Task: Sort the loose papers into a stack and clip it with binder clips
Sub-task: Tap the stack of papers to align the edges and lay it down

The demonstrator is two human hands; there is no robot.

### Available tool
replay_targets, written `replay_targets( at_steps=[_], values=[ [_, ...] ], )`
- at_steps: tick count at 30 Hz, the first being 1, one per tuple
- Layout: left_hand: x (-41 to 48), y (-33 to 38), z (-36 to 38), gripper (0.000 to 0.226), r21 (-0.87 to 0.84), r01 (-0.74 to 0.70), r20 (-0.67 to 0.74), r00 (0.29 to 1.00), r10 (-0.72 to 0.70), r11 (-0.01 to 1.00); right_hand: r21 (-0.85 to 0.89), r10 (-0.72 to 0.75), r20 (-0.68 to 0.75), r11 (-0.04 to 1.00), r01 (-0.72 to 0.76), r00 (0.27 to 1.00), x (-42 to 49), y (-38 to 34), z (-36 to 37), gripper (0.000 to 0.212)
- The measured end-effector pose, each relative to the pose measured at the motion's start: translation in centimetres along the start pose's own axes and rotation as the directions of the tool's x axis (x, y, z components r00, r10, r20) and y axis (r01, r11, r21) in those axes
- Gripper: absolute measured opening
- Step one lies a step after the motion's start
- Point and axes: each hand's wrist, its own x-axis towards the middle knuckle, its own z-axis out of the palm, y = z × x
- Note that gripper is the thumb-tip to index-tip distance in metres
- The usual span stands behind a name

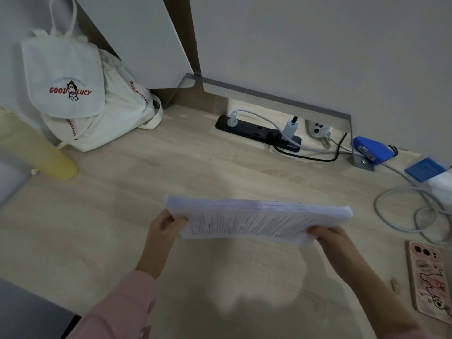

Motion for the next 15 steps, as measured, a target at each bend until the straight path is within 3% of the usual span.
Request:
replay_targets(
  at_steps=[4, 7, 15],
  values=[
    [-0.1, -0.2, 0.5, 0.012, -0.064, -0.025, -0.032, 0.999, 0.023, 0.998, 0.067, -0.026, -0.015, 0.997, 0.027, 1.000, -0.4, -0.7, -0.4, 0.030],
    [-0.3, -0.9, 0.7, 0.027, -0.041, -0.056, -0.036, 0.998, 0.054, 0.998, 0.064, 0.022, -0.025, 0.998, -0.020, 0.999, -0.6, 0.4, -0.5, 0.030],
    [-0.3, -2.3, 0.7, 0.009, -0.064, -0.029, -0.068, 0.997, 0.024, 0.998, 0.114, 0.047, -0.031, 0.993, -0.043, 0.998, -1.4, 1.3, -0.3, 0.027]
  ],
)
